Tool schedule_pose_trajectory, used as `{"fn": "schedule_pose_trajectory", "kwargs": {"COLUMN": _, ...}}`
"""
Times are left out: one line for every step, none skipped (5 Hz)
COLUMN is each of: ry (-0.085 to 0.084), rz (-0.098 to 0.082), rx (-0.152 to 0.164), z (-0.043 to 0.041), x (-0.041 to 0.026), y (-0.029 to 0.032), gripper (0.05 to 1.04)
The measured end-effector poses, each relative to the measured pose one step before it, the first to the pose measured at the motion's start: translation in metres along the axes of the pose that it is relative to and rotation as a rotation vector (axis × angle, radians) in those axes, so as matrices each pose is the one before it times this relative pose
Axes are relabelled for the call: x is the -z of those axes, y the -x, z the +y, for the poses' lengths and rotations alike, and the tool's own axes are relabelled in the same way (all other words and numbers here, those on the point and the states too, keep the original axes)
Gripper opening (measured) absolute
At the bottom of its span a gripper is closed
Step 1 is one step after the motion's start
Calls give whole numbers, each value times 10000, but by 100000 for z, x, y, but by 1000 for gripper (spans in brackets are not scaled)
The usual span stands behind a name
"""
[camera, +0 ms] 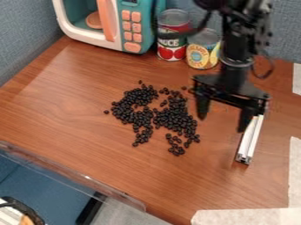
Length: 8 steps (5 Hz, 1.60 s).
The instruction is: Sweep into pile
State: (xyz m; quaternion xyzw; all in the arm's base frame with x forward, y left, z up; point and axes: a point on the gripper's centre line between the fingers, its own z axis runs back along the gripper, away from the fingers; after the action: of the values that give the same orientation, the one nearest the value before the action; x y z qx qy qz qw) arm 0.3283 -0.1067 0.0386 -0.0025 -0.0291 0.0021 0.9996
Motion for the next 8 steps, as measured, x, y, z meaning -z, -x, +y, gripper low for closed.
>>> {"fn": "schedule_pose_trajectory", "kwargs": {"ry": 5, "rz": -256, "rx": 58, "z": -2398, "x": 1019, "y": -1338, "gripper": 1000}}
{"fn": "schedule_pose_trajectory", "kwargs": {"ry": -133, "rz": -205, "rx": 101, "z": -1241, "x": 1018, "y": -881, "gripper": 1000}}
{"fn": "schedule_pose_trajectory", "kwargs": {"ry": 8, "rz": -249, "rx": 91, "z": -1134, "x": 508, "y": -784, "gripper": 1000}}
{"fn": "schedule_pose_trajectory", "kwargs": {"ry": -120, "rz": 2, "rx": 114, "z": -359, "x": 668, "y": -289, "gripper": 987}}
{"fn": "schedule_pose_trajectory", "kwargs": {"ry": 20, "rz": -24, "rx": -31, "z": -124, "x": -63, "y": -269, "gripper": 968}}
{"fn": "schedule_pose_trajectory", "kwargs": {"ry": 40, "rz": 54, "rx": -63, "z": -64, "x": 0, "y": 86, "gripper": 950}}
{"fn": "schedule_pose_trajectory", "kwargs": {"ry": 78, "rz": 56, "rx": 77, "z": -70, "x": 3, "y": 66, "gripper": 662}}
{"fn": "schedule_pose_trajectory", "kwargs": {"ry": 10, "rz": 90, "rx": -7, "z": -17, "x": -1, "y": 143, "gripper": 369}}
